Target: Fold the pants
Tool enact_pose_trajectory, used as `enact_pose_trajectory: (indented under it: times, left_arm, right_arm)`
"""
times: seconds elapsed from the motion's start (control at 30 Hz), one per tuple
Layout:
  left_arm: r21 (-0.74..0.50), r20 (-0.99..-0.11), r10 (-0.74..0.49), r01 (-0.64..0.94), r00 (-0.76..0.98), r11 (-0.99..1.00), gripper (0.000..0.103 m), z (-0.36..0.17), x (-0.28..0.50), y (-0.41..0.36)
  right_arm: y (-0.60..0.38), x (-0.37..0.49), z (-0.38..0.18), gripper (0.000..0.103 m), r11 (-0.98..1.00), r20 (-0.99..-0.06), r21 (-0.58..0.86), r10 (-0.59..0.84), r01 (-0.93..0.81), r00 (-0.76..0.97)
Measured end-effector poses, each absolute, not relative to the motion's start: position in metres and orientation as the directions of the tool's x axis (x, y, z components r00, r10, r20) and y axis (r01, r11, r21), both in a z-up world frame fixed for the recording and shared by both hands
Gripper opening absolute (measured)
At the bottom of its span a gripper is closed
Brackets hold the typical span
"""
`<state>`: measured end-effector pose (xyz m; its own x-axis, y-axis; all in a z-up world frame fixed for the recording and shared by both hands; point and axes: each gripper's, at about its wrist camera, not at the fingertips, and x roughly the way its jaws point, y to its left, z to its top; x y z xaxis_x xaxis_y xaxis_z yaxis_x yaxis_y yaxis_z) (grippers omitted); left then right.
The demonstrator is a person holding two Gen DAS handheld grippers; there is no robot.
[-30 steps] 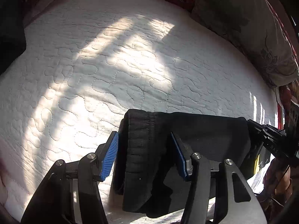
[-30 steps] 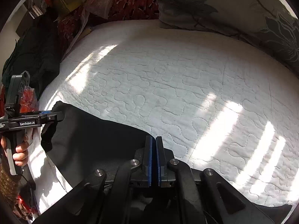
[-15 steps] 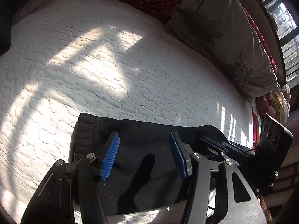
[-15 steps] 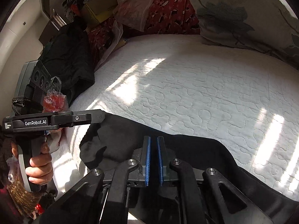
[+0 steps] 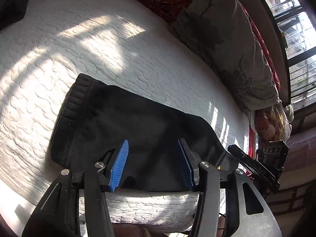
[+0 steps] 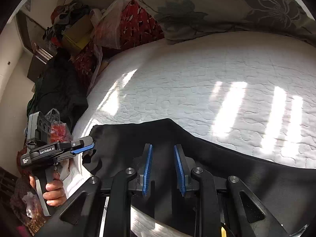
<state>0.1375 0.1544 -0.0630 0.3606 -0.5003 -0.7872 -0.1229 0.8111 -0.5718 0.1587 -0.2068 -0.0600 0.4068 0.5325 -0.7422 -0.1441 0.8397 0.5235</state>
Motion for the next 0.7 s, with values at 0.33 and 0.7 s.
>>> enact_pose_trajectory:
  times: [0.33,0.7]
  left_arm:
    - [-0.615,-0.782,-0.611,0.004,0.124,0.788,0.049,-0.072,0.102,-0.046]
    - [-0.651,-0.749,-0.663,-0.209,0.019,0.730,0.049,-0.110,0.086,-0.158]
  right_arm:
    - [-0.422,0.060,-0.058,0.044,0.824,-0.754,0.530,0.349,0.202,0.556]
    - [-0.450,0.072,-0.096,0.054,0.744,-0.712,0.642,0.490,0.184,0.504]
